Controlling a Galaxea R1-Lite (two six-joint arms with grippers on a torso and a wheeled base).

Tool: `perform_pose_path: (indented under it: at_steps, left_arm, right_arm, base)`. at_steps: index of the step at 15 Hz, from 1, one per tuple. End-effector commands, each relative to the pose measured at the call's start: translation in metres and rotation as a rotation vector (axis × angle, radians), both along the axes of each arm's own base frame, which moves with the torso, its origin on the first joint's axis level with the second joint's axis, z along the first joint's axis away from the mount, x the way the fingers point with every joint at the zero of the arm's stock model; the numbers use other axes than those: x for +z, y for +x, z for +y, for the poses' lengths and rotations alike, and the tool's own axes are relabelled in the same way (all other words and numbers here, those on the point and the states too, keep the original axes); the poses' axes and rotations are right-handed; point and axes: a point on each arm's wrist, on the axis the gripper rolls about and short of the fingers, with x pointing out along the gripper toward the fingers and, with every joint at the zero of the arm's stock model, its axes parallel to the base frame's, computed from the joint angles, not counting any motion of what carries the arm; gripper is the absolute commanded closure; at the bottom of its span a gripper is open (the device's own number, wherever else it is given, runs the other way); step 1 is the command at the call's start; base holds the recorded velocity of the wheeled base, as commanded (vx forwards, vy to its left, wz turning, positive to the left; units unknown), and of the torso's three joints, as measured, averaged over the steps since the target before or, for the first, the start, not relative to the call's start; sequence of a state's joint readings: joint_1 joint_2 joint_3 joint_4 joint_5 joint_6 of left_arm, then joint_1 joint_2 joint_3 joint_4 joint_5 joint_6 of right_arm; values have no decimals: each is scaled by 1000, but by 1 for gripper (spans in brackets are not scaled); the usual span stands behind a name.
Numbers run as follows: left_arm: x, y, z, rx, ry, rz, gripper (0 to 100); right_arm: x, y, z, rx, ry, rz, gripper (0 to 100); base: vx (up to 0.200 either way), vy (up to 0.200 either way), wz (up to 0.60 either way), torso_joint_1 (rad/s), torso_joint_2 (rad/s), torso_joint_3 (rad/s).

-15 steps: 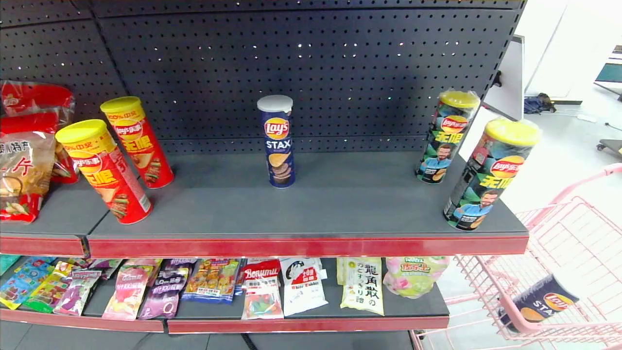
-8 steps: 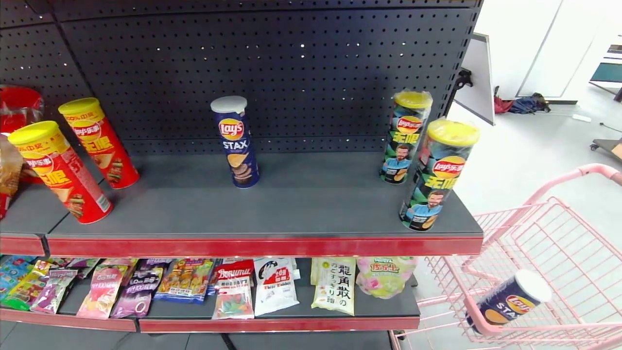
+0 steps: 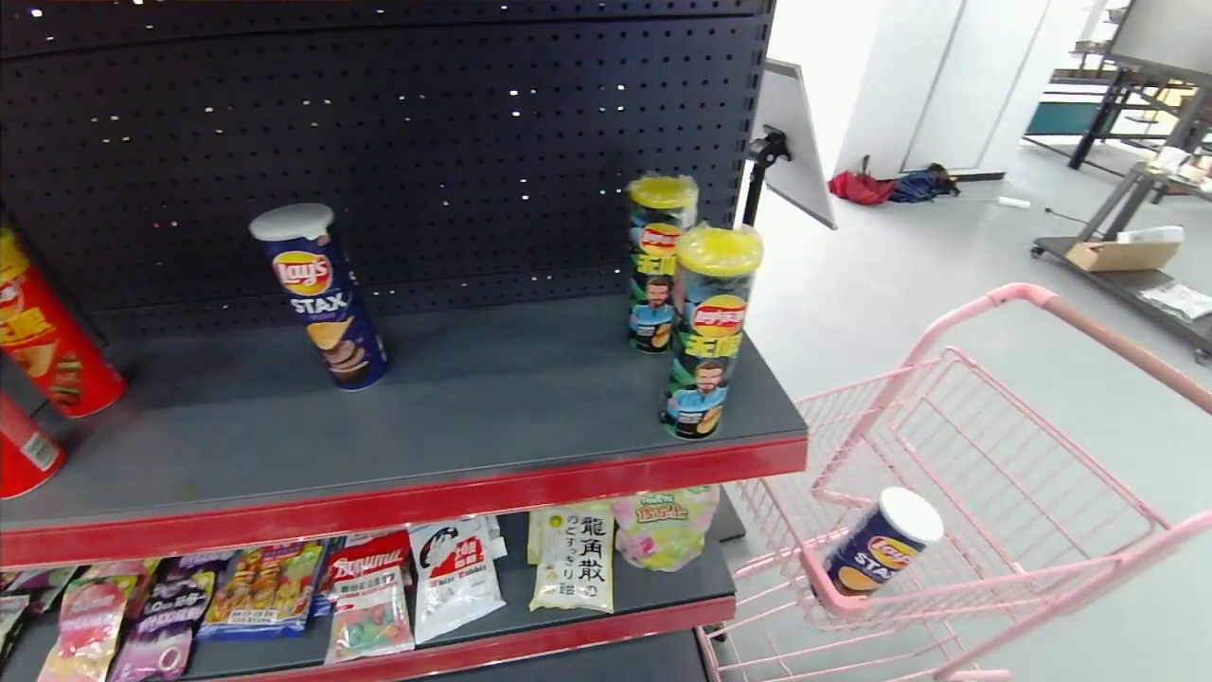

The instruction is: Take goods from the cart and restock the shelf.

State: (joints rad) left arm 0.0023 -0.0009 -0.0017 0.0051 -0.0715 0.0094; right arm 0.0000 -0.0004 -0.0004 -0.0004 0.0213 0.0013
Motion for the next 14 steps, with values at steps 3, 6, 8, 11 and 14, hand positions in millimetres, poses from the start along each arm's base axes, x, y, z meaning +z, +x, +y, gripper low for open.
perform_pose_path:
  at_steps: [3,6,8,11,14]
  left_arm:
    - [0,0,0,0,0,1,0]
    - [0,0,0,0,1,0,0]
    - [0,0,0,0,1,0,0]
    - [0,0,0,0,1,0,0]
    - [0,0,0,0,1,0,0]
  right_arm:
    - [0,0,0,2,0,1,0]
    - [0,0,0,0,2,0,0]
    - [0,0,0,0,0,0,0]
    - [0,0,0,0,3,0,0]
    - [0,0,0,0,5,0,0]
  base:
    - [0,0,-600,4,2,4]
    - [0,0,-200,2,-1,2]
    - [0,0,0,0,0,0]
    - [0,0,0,-62,135,85]
    - [0,0,0,-141,334,201]
